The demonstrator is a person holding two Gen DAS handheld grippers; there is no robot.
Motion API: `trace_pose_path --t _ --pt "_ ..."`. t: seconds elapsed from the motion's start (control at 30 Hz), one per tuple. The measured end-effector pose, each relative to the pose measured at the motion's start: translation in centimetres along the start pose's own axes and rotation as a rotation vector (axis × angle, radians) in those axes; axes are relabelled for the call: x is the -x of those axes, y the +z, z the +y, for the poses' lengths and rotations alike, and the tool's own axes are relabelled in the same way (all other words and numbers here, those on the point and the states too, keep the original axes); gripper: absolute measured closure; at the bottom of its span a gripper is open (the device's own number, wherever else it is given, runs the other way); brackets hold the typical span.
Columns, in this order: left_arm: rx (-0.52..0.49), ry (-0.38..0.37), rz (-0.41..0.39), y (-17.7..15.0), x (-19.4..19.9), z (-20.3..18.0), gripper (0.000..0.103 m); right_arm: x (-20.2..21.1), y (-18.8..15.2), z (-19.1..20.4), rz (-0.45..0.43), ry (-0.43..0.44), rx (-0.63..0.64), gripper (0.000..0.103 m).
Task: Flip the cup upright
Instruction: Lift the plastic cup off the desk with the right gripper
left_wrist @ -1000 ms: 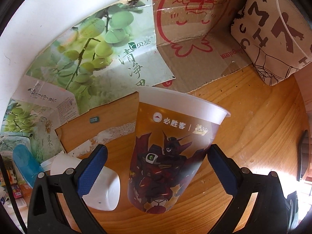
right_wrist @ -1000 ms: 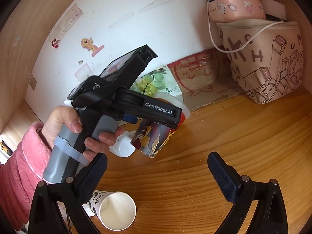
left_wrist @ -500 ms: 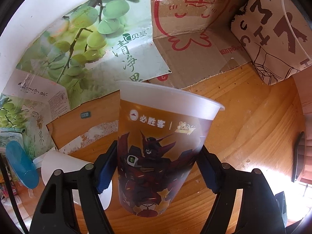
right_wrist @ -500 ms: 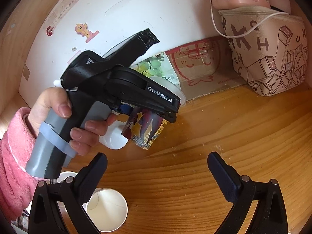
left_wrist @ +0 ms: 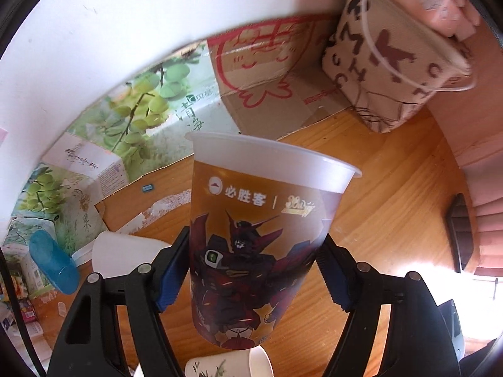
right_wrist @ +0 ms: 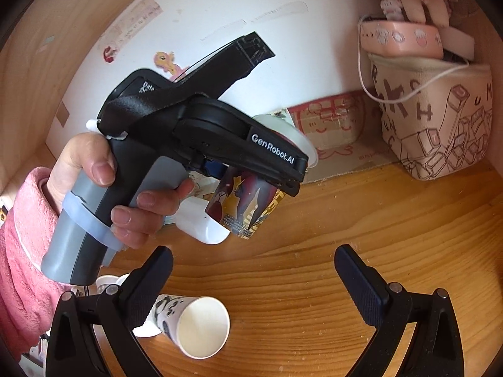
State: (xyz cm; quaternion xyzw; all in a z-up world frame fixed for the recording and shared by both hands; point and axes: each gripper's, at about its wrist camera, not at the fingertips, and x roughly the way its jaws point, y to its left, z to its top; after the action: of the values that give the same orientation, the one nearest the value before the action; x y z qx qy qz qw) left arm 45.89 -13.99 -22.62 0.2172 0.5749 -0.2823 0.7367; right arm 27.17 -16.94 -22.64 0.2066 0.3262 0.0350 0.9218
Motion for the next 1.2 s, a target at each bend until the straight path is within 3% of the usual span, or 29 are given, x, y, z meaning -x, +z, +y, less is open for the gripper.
trace_pose_path --t 0.33,0.73,0.97,1.2 --pt "0.016 0.015 -0.062 -5.1 6.9 -2.3 0.026 5.5 -1.5 3.4 -0.038 0.008 0.069 0.0" --pt "0.056 0.057 -0.207 -14.8 16.4 -2.5 0.025 12.8 -5.9 8.4 -0.039 -0.024 0.187 0.0" --pt "0.125 0.081 -0.219 -21.2 19.3 -1.7 0.025 15.7 -9.6 11.8 -0.006 -0.012 0.299 0.0" --pt "0.231 0.052 -0.167 -27.3 18.8 0.0 0.025 17.3 -12.6 14.6 0.036 0.02 0.341 0.0"
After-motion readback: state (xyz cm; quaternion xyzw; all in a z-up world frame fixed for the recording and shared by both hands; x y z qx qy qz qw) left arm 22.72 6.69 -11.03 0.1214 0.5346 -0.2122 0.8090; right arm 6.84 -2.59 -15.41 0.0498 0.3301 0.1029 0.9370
